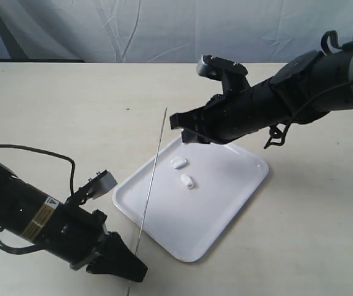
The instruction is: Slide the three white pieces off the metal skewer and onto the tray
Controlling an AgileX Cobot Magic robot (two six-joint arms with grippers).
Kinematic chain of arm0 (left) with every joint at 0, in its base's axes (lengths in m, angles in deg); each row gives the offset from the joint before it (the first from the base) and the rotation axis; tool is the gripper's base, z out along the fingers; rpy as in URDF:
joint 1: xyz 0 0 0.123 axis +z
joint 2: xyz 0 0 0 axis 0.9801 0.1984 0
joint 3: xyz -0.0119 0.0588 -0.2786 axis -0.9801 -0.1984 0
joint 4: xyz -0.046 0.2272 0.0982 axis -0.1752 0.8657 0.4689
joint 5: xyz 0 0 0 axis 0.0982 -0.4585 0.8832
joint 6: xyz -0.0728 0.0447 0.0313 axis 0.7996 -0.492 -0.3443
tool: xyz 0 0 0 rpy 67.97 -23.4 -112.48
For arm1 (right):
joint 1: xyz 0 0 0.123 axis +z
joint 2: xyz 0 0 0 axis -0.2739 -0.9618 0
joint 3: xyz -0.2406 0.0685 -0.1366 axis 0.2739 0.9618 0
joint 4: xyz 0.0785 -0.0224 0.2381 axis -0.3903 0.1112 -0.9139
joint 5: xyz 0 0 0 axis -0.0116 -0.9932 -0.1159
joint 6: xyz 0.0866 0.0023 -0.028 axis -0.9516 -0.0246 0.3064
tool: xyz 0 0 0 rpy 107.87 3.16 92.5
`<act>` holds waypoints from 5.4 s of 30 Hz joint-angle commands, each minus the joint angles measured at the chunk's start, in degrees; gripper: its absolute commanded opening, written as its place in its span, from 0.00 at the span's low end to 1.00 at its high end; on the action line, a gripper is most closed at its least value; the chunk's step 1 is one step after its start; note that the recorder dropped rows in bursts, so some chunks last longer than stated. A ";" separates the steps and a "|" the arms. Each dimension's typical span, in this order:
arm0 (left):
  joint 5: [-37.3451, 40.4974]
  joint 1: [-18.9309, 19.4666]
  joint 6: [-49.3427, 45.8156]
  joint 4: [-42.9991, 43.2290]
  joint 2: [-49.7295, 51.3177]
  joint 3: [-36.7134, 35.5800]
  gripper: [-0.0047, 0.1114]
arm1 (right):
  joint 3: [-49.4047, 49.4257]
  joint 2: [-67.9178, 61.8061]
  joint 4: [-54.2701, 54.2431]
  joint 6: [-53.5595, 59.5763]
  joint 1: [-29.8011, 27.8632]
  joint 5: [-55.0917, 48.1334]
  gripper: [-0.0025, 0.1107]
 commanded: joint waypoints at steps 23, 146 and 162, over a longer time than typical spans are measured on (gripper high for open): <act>8.56 -0.36 6.20 1.75 -0.03 12.84 0.04 | 5.98 4.63 7.97 -2.25 -0.19 -7.83 0.39; 32.70 29.25 -21.28 -22.79 -88.55 -28.32 0.50 | 52.32 97.17 4.53 8.08 -0.20 35.35 0.02; 29.02 28.13 -21.19 -19.65 -86.30 -28.32 0.50 | 52.32 99.11 4.53 8.08 -23.88 35.14 0.02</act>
